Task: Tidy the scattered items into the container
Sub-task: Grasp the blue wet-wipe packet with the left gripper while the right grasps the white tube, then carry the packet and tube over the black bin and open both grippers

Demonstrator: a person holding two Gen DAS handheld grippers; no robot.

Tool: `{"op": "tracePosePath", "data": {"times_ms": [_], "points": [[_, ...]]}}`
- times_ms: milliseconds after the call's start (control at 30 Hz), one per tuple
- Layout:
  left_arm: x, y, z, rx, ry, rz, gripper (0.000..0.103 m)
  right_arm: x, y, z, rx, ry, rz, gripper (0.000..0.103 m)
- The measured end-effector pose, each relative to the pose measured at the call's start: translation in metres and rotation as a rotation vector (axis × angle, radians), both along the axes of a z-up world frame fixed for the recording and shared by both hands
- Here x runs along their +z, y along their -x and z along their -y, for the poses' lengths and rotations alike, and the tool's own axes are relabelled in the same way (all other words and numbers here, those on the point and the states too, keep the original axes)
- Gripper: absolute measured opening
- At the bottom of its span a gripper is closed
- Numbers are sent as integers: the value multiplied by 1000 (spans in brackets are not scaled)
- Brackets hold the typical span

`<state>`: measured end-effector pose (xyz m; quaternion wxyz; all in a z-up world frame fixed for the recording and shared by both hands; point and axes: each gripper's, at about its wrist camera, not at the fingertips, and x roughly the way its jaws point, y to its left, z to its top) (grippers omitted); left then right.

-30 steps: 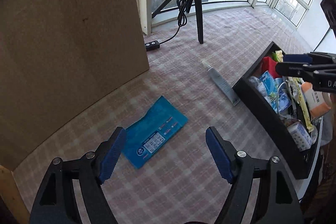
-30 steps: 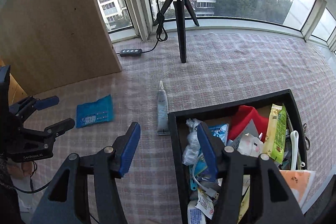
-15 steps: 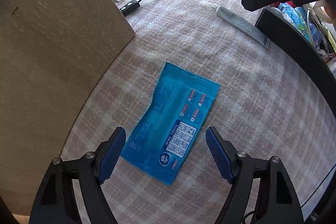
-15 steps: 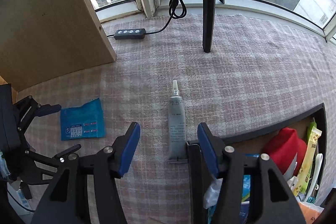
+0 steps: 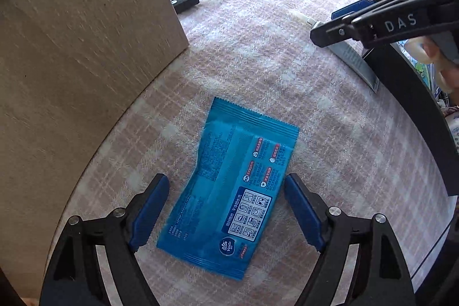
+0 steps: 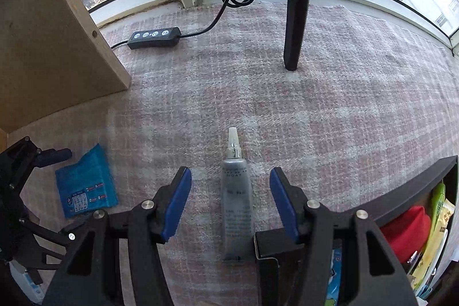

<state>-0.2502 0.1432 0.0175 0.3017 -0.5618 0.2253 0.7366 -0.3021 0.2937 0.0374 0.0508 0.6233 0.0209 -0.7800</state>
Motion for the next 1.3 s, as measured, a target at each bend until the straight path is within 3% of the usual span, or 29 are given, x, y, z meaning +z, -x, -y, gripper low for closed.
{"op": "tracePosePath", "data": {"times_ms": [233,333,433,633,900,1300], "points": [[5,-4,7,42,2,1,68,-11,3,0,-14,-5,22,51],[8,-5,10,60,-3,-5,54,-10,4,-5,-31,-10,21,38],[10,-9,11,74,-5,-5,47,-9,4,-8,-41,-37,11,24],[15,-14,23,146,-56,9,30,-7,0,-9,-60,11,0,23],[26,-22,47,229,-121,22,25,19,-12,-2,-56,75,-58,23],[76,-39,42,207,-157,-66,25,75,-49,8,-36,117,-175,18]]}}
